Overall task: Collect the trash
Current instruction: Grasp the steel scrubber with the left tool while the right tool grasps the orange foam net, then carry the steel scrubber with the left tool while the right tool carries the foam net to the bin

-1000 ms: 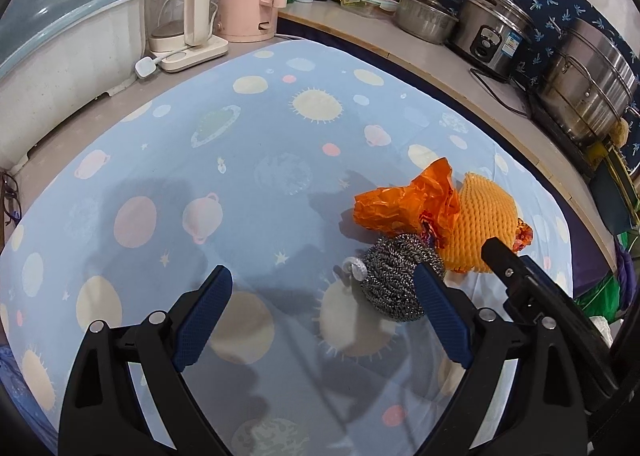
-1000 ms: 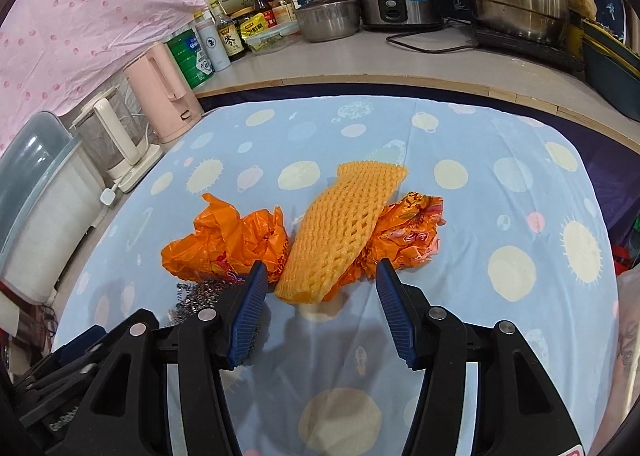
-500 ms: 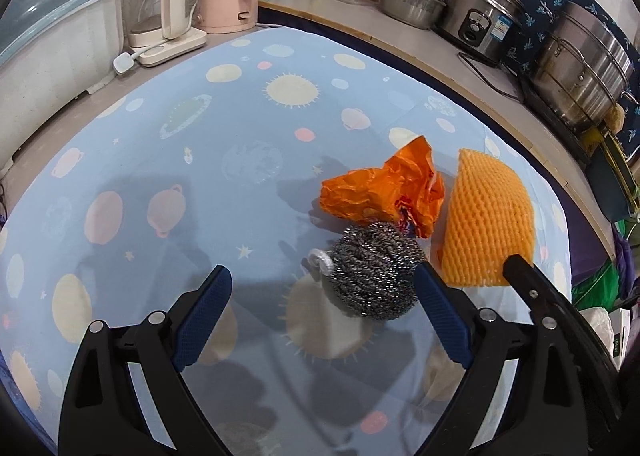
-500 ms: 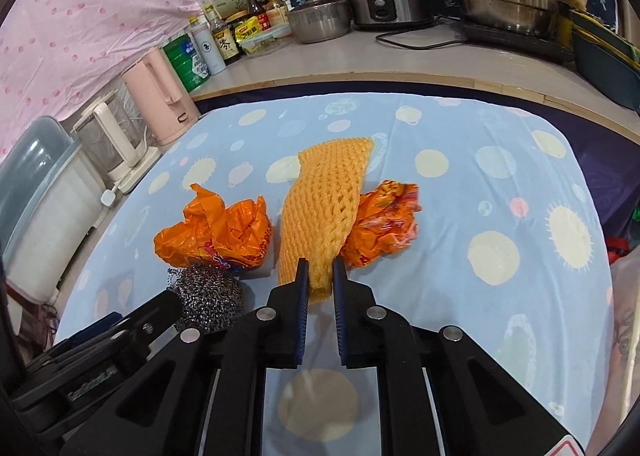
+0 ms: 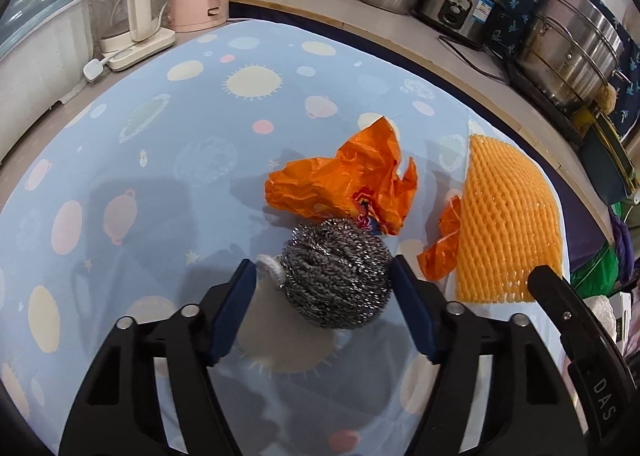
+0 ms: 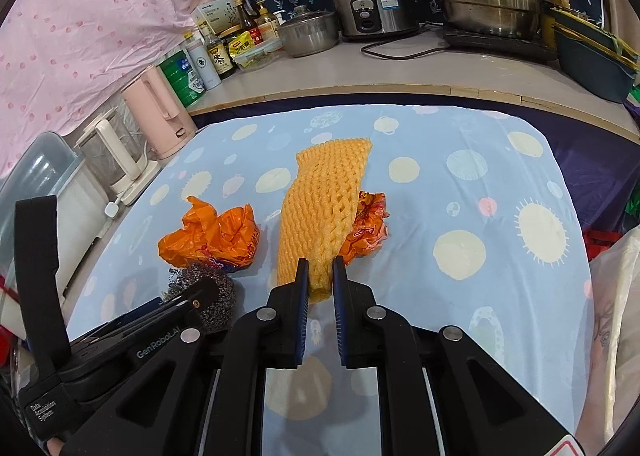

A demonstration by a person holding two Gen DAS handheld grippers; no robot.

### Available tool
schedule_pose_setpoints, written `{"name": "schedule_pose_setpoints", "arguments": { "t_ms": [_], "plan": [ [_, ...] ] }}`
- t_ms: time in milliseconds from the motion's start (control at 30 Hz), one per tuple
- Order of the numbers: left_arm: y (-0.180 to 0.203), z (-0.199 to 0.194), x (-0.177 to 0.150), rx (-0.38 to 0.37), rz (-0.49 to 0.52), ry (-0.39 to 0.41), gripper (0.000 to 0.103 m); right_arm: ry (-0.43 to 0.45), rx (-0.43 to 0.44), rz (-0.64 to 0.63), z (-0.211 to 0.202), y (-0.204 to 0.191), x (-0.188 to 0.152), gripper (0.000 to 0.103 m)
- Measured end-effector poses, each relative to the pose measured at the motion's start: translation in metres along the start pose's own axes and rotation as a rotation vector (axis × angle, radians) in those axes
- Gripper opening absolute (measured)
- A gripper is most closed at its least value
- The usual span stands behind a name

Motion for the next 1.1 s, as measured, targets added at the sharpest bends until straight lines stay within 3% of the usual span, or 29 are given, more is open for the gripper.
{"name": "schedule_pose_setpoints", "arguments": {
  "t_ms": [100,267,1100],
  "plan": [
    [0.004,-0.002,-0.002,-0.009,0.009,-0.002,0.051,0.006,0.005,0.003,-0.006,0.001,0.0,0.011],
    [0.01,-0.011,-0.006,-0.016,0.013,-0.009,0.047,0.025,0.018,0.009,-0.019,0.004,0.0,0.011],
    [0.064,-0.127,-0.036,-0.049,0.101,0.129,0.046,0.218,0.071,0.044,-0.152,0.028,-0.002,0.011]
  ]
}}
Point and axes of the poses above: each gripper's, at about its wrist camera, not at the fingertips, and z roughly the way its jaws point, y to its right, x to its top, the point moved 3 cm from there along z, roughly the way its jaws point, and after that the axes turned 4 degrees about -x, right-handed, at the moved point
